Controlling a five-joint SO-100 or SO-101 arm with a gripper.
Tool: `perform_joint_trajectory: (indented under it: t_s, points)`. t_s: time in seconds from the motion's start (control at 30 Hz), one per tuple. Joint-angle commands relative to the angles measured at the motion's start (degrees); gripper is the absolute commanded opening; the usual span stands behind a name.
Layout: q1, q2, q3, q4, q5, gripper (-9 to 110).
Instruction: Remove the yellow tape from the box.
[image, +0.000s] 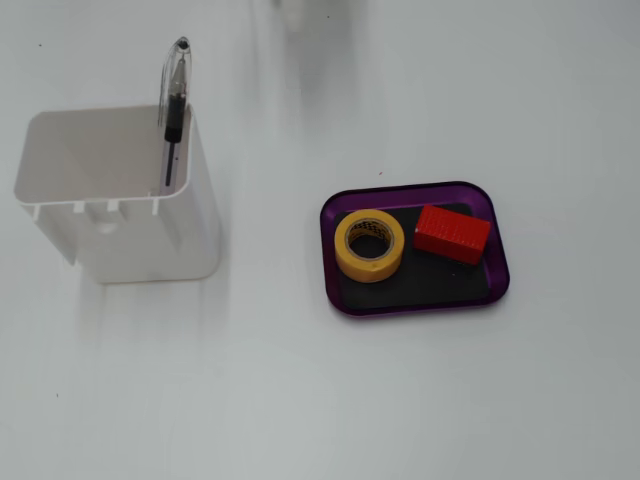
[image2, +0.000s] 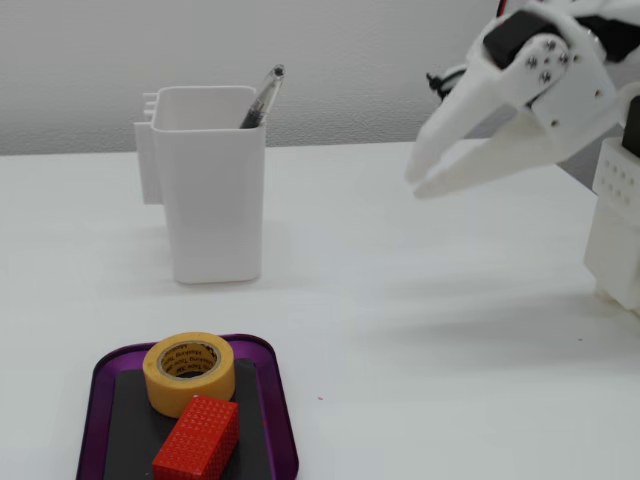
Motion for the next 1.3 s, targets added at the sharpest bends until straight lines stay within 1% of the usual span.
perform_joint_trajectory:
  t_s: [0.0,0.13,0.3,0.4,0.53,0.67,0.83,1.07,1.27]
  points:
    - [-0.79,-17.49,-13.54,0.0,-0.53,3]
    - [-7.12,-37.53,-30.59,5.01,-0.7,8]
    - [-16.35,-58.27,-53.17,13.01,-0.35,12]
    - [-18.37,-69.61,-64.34,16.79,-0.88,13]
    - [-18.19,-82.97,-75.5,18.11,-0.88,13]
    - [-18.19,-94.04,-80.6,17.31,-0.97,13]
    - [-16.35,-102.66,-81.47,15.47,-1.14,13]
    - [-10.63,-105.64,-81.21,8.7,-1.14,13]
    - [-9.76,-106.26,-80.77,6.68,-1.14,13]
